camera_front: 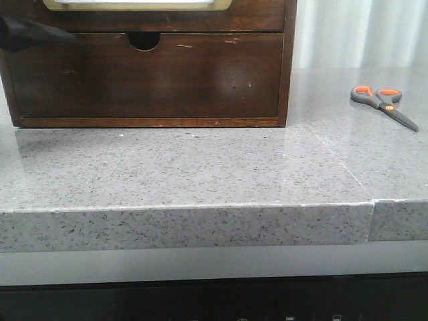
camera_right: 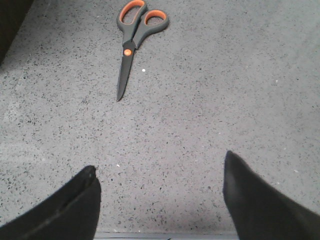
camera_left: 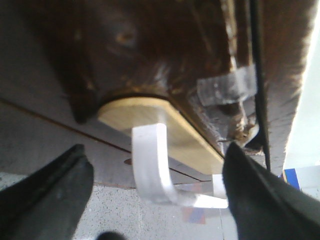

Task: Put scissors in drawer with both arms
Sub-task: 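Hook the left gripper onto the white drawer handle, then pull the drawer open toward the robot with the left gripper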

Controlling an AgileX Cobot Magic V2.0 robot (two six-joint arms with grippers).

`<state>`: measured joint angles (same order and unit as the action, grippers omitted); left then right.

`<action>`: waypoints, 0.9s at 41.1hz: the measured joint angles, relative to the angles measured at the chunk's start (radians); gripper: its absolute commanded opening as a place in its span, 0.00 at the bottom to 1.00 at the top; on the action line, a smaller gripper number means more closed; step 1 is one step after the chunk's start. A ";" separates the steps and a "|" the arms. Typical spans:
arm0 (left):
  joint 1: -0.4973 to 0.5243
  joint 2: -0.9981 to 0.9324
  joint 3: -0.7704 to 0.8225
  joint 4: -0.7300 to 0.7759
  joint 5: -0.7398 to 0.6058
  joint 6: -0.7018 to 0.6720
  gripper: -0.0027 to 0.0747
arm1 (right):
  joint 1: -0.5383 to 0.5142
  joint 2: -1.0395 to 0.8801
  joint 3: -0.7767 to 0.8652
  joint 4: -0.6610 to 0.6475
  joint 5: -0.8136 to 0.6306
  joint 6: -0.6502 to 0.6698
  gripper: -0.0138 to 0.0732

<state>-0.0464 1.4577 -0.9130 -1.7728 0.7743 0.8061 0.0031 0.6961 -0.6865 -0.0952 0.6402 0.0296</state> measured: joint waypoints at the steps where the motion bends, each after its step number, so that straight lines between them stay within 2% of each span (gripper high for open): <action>1: 0.000 0.005 -0.004 -0.002 0.007 0.004 0.51 | 0.000 0.000 0.000 0.000 0.000 0.000 0.78; 6: 0.000 0.019 -0.010 -0.002 0.012 0.009 0.32 | 0.000 0.000 0.000 0.000 0.000 0.000 0.78; 12: 0.004 0.020 -0.013 -0.011 0.039 0.006 0.20 | 0.000 0.000 0.000 0.000 0.000 0.000 0.78; 24: 0.014 -0.021 0.048 -0.040 0.076 0.008 0.18 | 0.000 0.000 0.000 0.000 0.002 0.000 0.78; 37: -0.024 -0.271 0.268 -0.045 0.054 0.018 0.18 | 0.000 0.000 0.000 0.000 0.002 0.000 0.78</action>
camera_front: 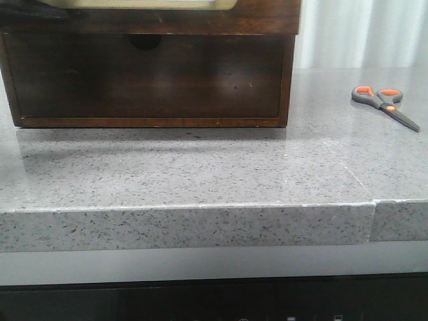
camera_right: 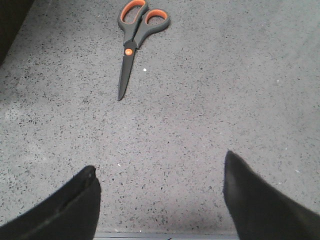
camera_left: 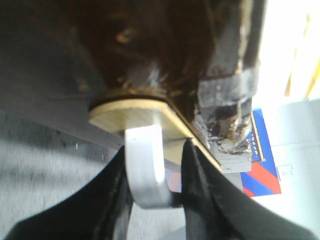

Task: Put scissors in drawer with both arms
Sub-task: 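Pull the drawer open toward the robot with the left gripper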

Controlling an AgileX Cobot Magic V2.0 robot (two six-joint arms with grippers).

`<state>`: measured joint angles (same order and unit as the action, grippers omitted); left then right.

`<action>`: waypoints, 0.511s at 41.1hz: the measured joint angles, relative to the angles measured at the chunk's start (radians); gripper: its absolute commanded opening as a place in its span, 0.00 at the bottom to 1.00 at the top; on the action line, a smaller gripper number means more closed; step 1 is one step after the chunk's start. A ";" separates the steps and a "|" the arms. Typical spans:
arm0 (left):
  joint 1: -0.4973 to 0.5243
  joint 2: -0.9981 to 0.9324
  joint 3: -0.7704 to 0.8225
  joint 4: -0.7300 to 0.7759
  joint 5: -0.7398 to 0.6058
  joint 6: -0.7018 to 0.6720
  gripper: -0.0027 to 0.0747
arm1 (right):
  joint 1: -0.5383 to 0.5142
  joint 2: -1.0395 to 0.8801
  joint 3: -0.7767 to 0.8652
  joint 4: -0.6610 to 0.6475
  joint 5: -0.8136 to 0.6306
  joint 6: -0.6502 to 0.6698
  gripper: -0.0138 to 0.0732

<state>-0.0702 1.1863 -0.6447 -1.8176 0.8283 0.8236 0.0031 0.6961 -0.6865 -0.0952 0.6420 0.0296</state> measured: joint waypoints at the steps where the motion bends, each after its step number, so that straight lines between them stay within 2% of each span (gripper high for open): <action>1: -0.006 -0.019 0.016 -0.003 -0.003 0.000 0.18 | 0.000 0.000 0.000 0.000 0.000 0.000 0.78; 15: -0.031 -0.234 0.211 -0.018 -0.013 0.000 0.19 | 0.000 0.000 0.000 0.000 0.000 0.000 0.78; 18: -0.031 -0.239 0.218 -0.018 -0.015 0.000 0.23 | 0.000 0.000 0.000 0.000 0.000 0.000 0.78; 21: -0.031 -0.241 0.217 -0.016 -0.017 0.008 0.34 | 0.000 0.000 0.000 0.000 0.000 0.000 0.78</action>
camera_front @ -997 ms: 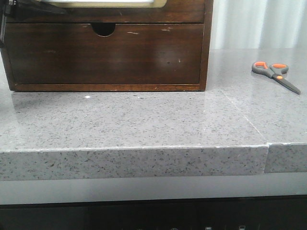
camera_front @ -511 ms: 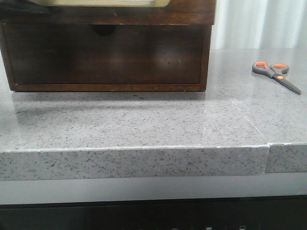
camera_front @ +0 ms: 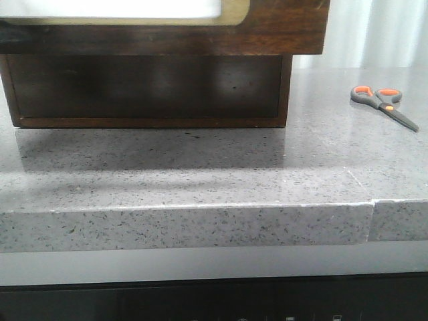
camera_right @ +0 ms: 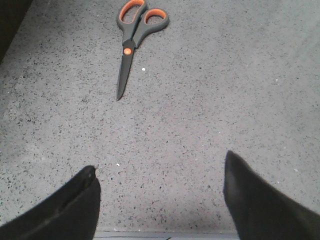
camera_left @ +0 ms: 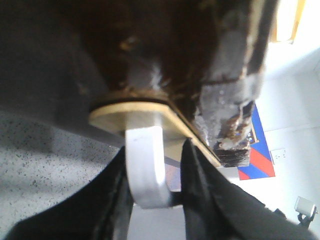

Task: Put scissors in drawer with both arms
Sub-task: 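Pull the drawer open toward the robot with the left gripper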

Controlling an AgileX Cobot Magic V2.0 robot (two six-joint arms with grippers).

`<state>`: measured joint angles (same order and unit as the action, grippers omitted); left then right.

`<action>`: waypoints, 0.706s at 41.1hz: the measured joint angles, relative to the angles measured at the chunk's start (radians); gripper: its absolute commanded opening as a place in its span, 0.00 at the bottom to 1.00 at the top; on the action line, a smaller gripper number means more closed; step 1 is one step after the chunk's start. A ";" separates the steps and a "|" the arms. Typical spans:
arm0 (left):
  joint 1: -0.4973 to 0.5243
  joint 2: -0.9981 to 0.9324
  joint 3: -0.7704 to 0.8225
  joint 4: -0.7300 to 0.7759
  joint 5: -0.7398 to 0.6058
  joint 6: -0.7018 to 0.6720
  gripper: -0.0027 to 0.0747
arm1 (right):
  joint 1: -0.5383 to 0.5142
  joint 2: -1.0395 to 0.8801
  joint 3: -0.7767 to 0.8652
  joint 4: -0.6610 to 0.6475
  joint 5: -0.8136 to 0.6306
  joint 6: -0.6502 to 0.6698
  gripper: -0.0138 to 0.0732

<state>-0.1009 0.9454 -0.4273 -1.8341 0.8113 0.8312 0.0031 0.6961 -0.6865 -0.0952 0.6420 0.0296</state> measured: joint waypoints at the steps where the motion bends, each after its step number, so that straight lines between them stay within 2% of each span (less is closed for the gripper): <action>1: 0.000 0.000 0.000 0.003 -0.002 0.003 0.39 | 0.000 0.000 0.000 0.000 0.000 0.000 0.78; 5: -0.003 -0.008 0.000 0.032 0.008 0.034 0.60 | 0.000 0.000 0.000 0.000 0.000 0.000 0.78; 8: -0.005 -0.010 0.000 0.060 0.018 0.043 0.68 | 0.000 0.000 0.000 0.000 0.000 0.000 0.78; 20: 0.016 -0.042 0.000 0.167 0.020 0.051 0.67 | 0.000 0.000 0.000 0.000 0.000 0.000 0.78; 29: 0.145 -0.179 0.000 0.347 0.027 -0.015 0.67 | 0.000 0.000 0.000 0.000 0.000 0.000 0.78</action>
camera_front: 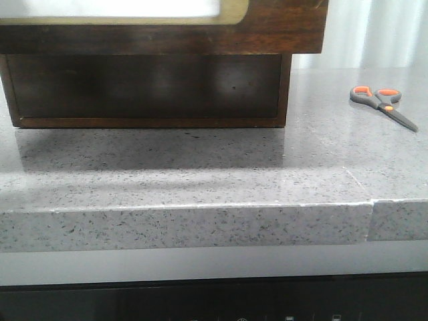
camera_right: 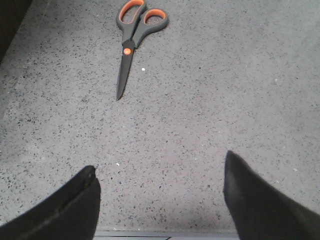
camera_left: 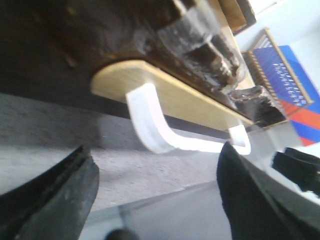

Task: Put scissors in drawer with both arms
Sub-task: 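Pull the drawer open toward the robot with the left gripper, then lower the right gripper over the grey-and-orange scissors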

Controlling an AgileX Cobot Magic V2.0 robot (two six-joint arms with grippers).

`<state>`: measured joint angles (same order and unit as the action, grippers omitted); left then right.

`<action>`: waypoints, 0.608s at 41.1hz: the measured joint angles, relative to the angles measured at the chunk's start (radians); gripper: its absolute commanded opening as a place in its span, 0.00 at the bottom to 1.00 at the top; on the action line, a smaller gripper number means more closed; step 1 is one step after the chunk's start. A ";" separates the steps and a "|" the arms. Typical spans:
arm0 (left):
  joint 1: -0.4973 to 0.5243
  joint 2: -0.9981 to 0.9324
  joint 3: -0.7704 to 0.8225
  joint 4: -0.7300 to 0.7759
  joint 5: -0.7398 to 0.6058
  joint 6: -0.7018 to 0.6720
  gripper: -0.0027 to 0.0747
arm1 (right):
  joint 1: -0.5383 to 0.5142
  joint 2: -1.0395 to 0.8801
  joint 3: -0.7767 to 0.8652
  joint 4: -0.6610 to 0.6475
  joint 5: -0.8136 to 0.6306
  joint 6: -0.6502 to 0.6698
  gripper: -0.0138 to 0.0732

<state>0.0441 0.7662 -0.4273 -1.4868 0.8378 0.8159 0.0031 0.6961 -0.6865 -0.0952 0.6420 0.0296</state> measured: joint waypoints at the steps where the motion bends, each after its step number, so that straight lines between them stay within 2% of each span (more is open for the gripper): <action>1: 0.022 -0.021 0.000 0.029 0.002 -0.018 0.67 | 0.000 0.000 0.000 0.000 0.000 0.000 0.78; 7: 0.123 -0.120 -0.008 0.253 0.023 -0.116 0.67 | 0.000 0.000 0.000 0.000 0.000 0.000 0.78; 13: 0.129 -0.150 -0.087 0.561 0.048 -0.235 0.67 | 0.000 0.000 0.000 0.000 -0.007 0.000 0.78; 18: 0.058 -0.151 -0.170 0.810 0.063 -0.362 0.67 | 0.000 0.000 0.000 0.000 -0.021 0.000 0.78; 25: -0.158 -0.151 -0.277 1.160 0.073 -0.563 0.67 | 0.000 0.002 0.000 0.000 -0.054 0.000 0.78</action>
<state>-0.1142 0.6149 -0.7046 -0.3272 0.9111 0.2533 0.0031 0.6984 -0.6865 -0.0952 0.5878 0.0296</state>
